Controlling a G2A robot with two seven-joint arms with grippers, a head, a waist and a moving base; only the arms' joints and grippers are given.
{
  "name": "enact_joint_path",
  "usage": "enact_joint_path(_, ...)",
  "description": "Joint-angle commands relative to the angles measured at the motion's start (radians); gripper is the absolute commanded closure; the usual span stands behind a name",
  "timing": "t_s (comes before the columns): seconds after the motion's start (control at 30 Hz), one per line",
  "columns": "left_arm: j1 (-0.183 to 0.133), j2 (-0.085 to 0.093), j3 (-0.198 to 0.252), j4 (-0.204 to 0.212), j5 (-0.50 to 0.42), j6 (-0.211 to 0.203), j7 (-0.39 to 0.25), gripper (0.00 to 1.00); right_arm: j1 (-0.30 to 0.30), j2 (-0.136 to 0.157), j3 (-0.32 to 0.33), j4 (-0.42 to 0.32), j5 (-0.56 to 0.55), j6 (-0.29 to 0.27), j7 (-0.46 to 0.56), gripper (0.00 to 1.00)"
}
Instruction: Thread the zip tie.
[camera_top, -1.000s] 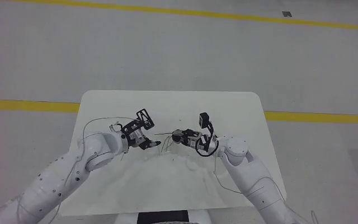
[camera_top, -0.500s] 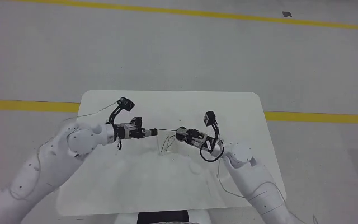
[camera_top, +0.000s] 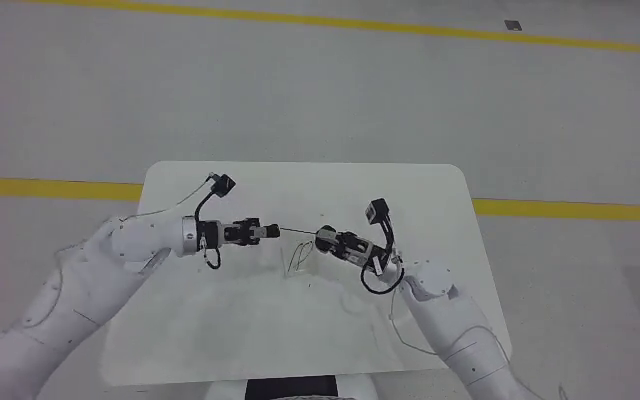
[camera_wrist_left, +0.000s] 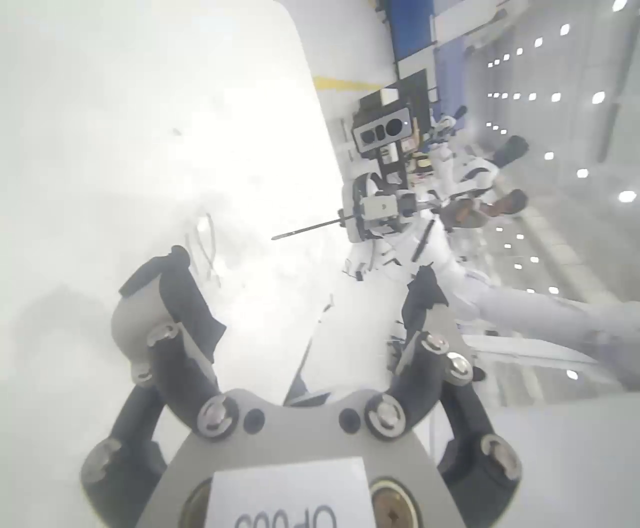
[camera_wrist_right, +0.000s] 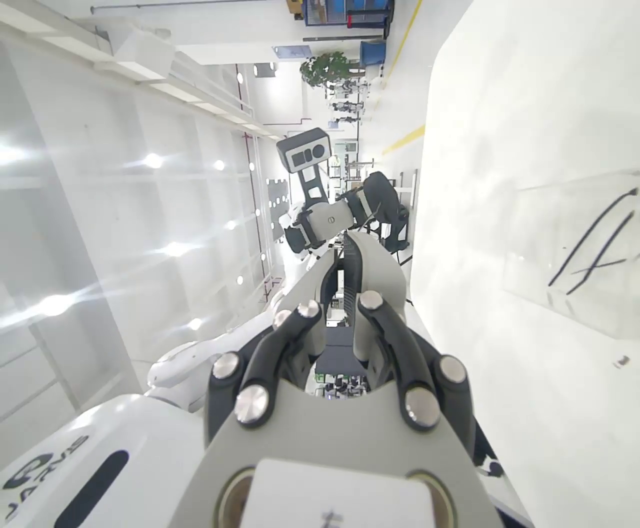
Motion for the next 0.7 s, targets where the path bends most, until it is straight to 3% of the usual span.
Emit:
enact_joint_path(0.0, -0.012, -0.011, -0.004, 0.029, -0.059, 0.0, -0.065, 0.0, 0.008, -0.002, -0.008, 0.005, -0.003, -0.024, 0.01, 1.0)
enact_joint_path(0.13, -0.031, -0.038, -0.003, 0.073, -0.088, 0.0, -0.11, 0.0, 0.025, -0.01, -0.033, 0.016, -0.002, -0.042, 0.029, 1.0)
enact_joint_path(0.43, -0.031, -0.038, -0.003, 0.073, -0.088, 0.0, -0.11, 0.0, 0.024, -0.01, -0.033, 0.015, -0.007, -0.041, 0.02, 1.0)
enact_joint_path(0.5, -0.022, -0.042, 0.005, 0.075, -0.13, 0.0, -0.11, 0.0, 0.024, -0.012, -0.038, 0.001, -0.026, -0.042, 0.016, 1.0)
enact_joint_path(0.6, -0.026, -0.053, 0.013, 0.104, -0.29, 0.0, -0.216, 0.0, 0.024, -0.018, -0.037, -0.024, 0.003, -0.042, 0.057, 1.0)
enact_joint_path(0.67, -0.036, -0.064, 0.01, 0.146, -0.393, 0.0, -0.303, 0.0, 0.024, -0.025, -0.033, -0.038, 0.012, -0.042, 0.078, 1.0)
